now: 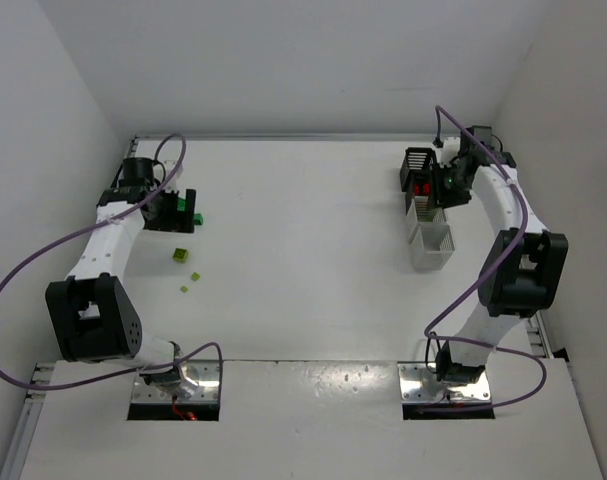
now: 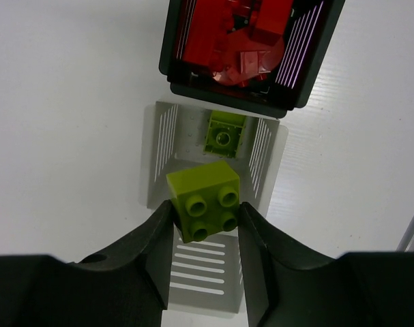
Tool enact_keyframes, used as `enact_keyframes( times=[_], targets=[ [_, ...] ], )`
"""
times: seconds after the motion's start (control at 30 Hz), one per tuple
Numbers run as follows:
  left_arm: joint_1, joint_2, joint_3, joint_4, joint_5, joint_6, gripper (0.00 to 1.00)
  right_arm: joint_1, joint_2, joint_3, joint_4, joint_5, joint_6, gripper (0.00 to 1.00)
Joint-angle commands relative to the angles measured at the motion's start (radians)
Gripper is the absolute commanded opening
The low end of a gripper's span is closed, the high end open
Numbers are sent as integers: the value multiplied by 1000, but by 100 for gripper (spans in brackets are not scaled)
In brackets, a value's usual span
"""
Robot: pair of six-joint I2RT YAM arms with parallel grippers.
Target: Sort the legos into containers by color
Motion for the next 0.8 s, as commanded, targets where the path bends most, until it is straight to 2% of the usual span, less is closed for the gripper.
enact_keyframes(
  times=[0.0,0.23,0.4,0.6,0.77],
  targets=[
    [17,-2,0,-27,14,42,100,-3,-10,-2,15,-3,28,41],
    [17,7,-31,-51,33,65,98,6,12,53,24,-3,37,69],
    [17,18,-87,-61,13,75,97,16,12,73,24,-40,46,70],
    [26,79,-149,-10,-87,75,89,16,-20,82,24,-103,46,70],
    [26,145,-158,48,-87,75,82,16,-50,61,15,-147,46,70]
  ],
)
